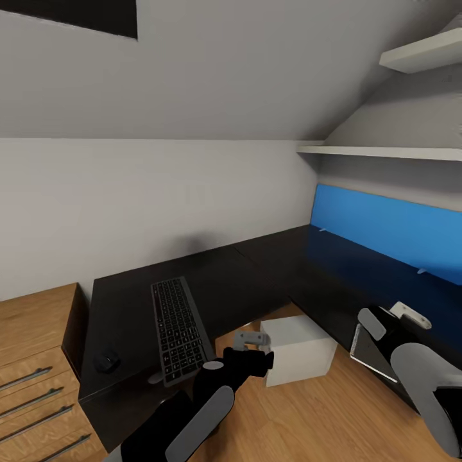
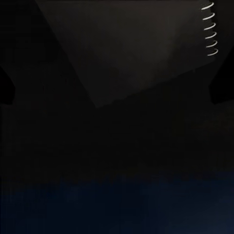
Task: In the bedroom, organize the workspace by keeping the computer under the desk, ensuring the monitor is on the desk, placing the keyboard on the desk next to the monitor, placing the mouse on the desk next to the keyboard, moving the folder from the swivel chair onto the desk next to the mouse, stacking the notebook on top of the folder with the pen on top of the notebook, and positioning the swivel chair next to the desk.
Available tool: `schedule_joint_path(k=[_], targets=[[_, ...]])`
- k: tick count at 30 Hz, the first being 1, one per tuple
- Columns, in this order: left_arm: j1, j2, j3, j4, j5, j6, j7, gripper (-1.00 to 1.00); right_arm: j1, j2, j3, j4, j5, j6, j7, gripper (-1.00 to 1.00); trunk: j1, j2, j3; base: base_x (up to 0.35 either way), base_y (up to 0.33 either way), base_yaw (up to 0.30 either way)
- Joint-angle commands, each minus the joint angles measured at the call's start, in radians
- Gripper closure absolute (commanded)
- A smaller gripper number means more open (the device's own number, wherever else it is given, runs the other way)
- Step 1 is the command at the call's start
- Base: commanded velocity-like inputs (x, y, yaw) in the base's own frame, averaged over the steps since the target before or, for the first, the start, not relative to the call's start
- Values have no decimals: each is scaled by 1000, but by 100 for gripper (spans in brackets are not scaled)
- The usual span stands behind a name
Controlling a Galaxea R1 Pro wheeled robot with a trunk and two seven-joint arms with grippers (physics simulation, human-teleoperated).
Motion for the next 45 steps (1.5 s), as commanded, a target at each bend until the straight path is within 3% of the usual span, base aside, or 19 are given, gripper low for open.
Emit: schedule_joint_path(k=[1, 5, 8, 13, 28, 36, 45], targets=[[-1, 0, -1, -2, 9, 1, 10, -100, -1, -1, 8, -3, -9, -1, -8, -100, 0, -1, -1, 0, 0, -117], [-1, 0, -1, -3, 11, 1, 9, -100, -1, 3, 18, -7, -5, 0, -11, -100, 0, -1, 0, 0, 0, -48], [-1, -1, -1, -3, 20, 1, 10, -100, -1, 10, 73, -8, 12, 1, -13, -100, 0, -1, 0, 0, 0, -9], [-1, 0, -1, -3, 23, 1, 11, -100, -1, 11, 94, -6, 14, 7, -14, -100, 4, -8, -3, 0, 0, -2], [-1, 0, 0, -3, 23, 1, 11, -100, -1, 46, 98, -7, 20, 5, -13, -100, 61, -113, -50, 0, 0, 0], [-1, 0, -1, -2, 24, 1, 11, -100, -1, 42, 94, -7, 14, 9, -14, -100, 92, -169, -75, 0, 0, 0], [-1, -1, -1, 2, 26, 1, 11, -100, -1, 18, 86, -7, 10, 10, -15, -100, 92, -169, -75, 0, 0, 0]])
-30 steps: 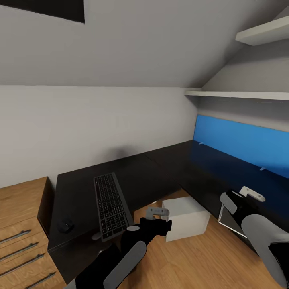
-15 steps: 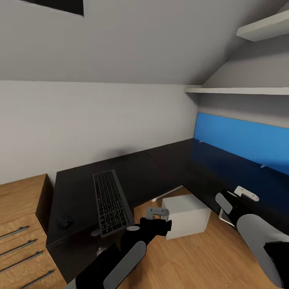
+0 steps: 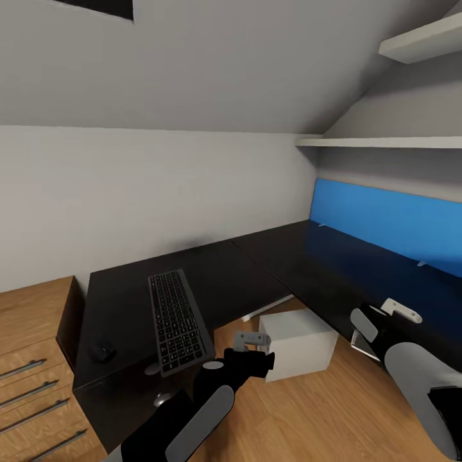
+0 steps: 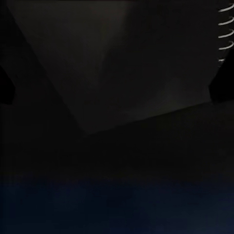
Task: In the bedroom, organize the workspace by keeping the computer under the desk, ensuring the monitor is on the desk, placing the keyboard on the desk next to the monitor, placing the mouse on the desk next to the keyboard, moving the folder from the swivel chair onto the desk next to the mouse, stacking the notebook on top of the folder with the pen on top of the notebook, and positioning the swivel chair next to the desk.
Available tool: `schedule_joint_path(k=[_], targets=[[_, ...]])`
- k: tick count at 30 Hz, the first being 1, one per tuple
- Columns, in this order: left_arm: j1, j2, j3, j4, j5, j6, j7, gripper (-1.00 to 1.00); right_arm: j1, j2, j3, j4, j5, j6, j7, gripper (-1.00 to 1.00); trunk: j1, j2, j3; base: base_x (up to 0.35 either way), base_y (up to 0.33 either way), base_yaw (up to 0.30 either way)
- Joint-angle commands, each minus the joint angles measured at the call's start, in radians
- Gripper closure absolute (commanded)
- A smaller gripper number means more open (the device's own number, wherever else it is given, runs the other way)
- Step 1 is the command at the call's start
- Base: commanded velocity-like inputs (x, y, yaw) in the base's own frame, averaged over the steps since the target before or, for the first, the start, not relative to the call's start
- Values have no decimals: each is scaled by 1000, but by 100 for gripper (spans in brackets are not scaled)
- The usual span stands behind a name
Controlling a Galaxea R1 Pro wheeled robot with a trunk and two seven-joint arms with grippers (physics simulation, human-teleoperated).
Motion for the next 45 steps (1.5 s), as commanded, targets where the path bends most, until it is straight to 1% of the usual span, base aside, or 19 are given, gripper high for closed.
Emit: schedule_joint_path(k=[1, 5, 7, 14, 15, 21, 22, 25, 26, 29, 32, 36, 45], targets=[[-1, 0, -1, 0, 9, 1, 9, -100, -1, -4, 8, -1, -9, 0, -6, -100, 0, -1, -1, 0, 0, 0], [-1, 0, -1, 1, 9, 1, 9, -100, -1, -16, 6, -1, -11, 0, -5, -100, 0, -1, -1, 0, 0, 0], [-1, 0, -1, 2, 9, 1, 9, -100, -1, -23, -8, -2, -11, 0, -5, -100, 0, -1, -1, 0, 0, 0], [-1, -1, -2, 3, 9, 1, 9, -100, -1, -35, -82, -2, -12, 9, 3, -100, 0, -1, -1, 0, 0, 0], [-1, -1, -2, 2, 9, 1, 8, -100, -1, -43, -104, -3, -12, 24, 16, -100, 0, -1, -1, 0, 0, 0], [-1, 0, -2, 3, 9, 0, 8, -100, -1, -54, -138, -2, -13, 59, 62, -100, 0, -1, -1, 0, 0, 0], [-1, 0, -2, 3, 8, 1, 8, -100, -1, -58, -157, -1, -15, 68, 72, -100, 0, -1, -1, 0, 0, 0], [-1, 0, -2, 2, 8, 0, 8, -100, -1, -63, -197, -2, -23, 83, 85, -100, 0, -1, -1, 0, 0, 0], [-1, 0, -2, 2, 8, 1, 8, -100, -1, -65, -223, -2, -26, 90, 93, -100, 0, -1, -1, 0, 0, 0], [-1, -1, -2, 2, 8, 1, 8, -100, -1, -69, -257, -2, -30, 98, 107, -100, 0, -1, -1, 0, 0, 0], [-1, -1, -2, 2, 8, 1, 8, -100, -1, -72, -275, -3, -33, 103, 115, -100, 0, -1, -1, 0, 0, 0], [-1, -2, -2, 2, 8, 0, 8, -100, -1, -72, -279, -3, -34, 105, 116, -100, 0, -1, -1, 0, 0, 0], [-1, -2, -2, 2, 8, 0, 8, -100, -1, -71, -282, -3, -34, 130, 119, -100, 34, -64, -29, 0, 0, 0]])
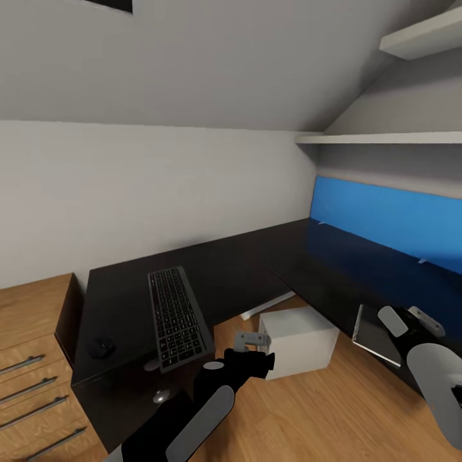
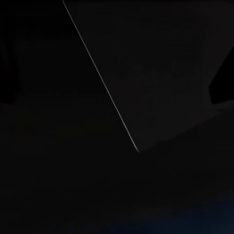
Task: In the bedroom, organize the workspace by keeping the computer under the desk, ensuring the monitor is on the desk, placing the keyboard on the desk next to the monitor, placing the mouse on the desk next to the keyboard, moving the folder from the swivel chair onto the desk next to the mouse, stacking the notebook on top of the folder with the pen on top of the notebook, and positioning the swivel chair next to the desk.
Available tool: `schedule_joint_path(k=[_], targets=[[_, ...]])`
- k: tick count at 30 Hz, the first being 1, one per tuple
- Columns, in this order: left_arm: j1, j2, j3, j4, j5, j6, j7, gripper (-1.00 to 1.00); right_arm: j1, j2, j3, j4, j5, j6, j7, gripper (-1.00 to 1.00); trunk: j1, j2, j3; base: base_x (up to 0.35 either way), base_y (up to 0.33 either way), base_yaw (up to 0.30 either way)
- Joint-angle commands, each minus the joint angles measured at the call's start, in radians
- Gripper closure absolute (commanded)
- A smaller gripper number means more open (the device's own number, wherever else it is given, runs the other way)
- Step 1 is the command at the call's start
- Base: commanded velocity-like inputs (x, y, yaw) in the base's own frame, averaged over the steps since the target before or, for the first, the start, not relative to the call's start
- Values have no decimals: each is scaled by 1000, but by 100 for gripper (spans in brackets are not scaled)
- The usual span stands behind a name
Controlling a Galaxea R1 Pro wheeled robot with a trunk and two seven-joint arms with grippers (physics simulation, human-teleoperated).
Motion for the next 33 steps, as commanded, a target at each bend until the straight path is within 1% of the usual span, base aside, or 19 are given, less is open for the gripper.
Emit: schedule_joint_path(k=[1, 14, 21, 33], targets=[[-1, 0, -1, -1, 9, 0, 10, -100, 1, 0, -8, -1, -19, 7, -3, -100, 4, -8, -5, 0, 0, 0], [-1, 2, -1, 1, 11, 0, 9, -100, 1, 1, -8, 0, -21, 9, -2, -100, 4, -8, -5, 0, 0, 0], [-1, 2, -1, 42, 10, -1, 7, -100, 1, 4, -6, 0, -20, 9, -2, -100, 4, -8, -5, -4, 3, 0], [-1, 1, -2, 53, 9, -1, 5, -100, 1, 7, -3, 3, -17, 9, 1, -100, 4, -8, -5, -75, 65, 0]])
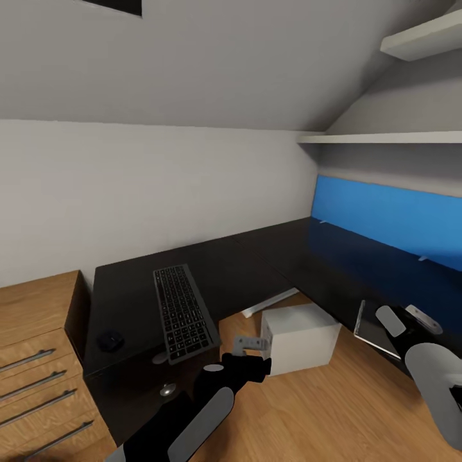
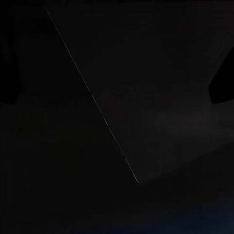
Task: In the bedroom, organize the workspace by keeping the computer under the desk, ensuring the monitor is on the desk, placing the keyboard on the desk next to the monitor, placing the mouse on the desk next to the keyboard, moving the folder from the swivel chair onto the desk next to the mouse, stacking the notebook on top of the folder with the pen on top of the notebook, and positioning the swivel chair next to the desk.
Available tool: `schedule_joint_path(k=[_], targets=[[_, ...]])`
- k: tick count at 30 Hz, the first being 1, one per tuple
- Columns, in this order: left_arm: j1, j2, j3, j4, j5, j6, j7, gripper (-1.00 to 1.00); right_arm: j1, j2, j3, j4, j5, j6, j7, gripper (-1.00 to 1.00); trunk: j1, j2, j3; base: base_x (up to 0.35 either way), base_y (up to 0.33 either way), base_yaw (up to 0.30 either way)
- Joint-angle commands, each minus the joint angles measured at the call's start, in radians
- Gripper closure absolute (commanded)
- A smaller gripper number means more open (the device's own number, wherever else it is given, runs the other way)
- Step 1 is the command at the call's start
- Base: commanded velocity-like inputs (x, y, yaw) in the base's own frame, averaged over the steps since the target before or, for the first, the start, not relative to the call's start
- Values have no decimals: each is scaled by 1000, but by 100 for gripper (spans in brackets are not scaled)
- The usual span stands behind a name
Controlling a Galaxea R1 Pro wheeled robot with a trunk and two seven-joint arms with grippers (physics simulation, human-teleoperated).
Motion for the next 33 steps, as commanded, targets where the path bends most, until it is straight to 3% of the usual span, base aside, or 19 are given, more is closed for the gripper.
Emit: schedule_joint_path(k=[1, 33], targets=[[-1, 0, -2, -1, 9, 0, 10, -100, 0, 0, -9, 10, -25, 7, -6, -100, 0, 0, -1, -10, 30, 0], [-1, -2, -2, 0, 10, 0, 9, -100, 0, 2, -8, 10, -24, 5, -5, -100, 0, 0, -1, -1, 76, 0]])
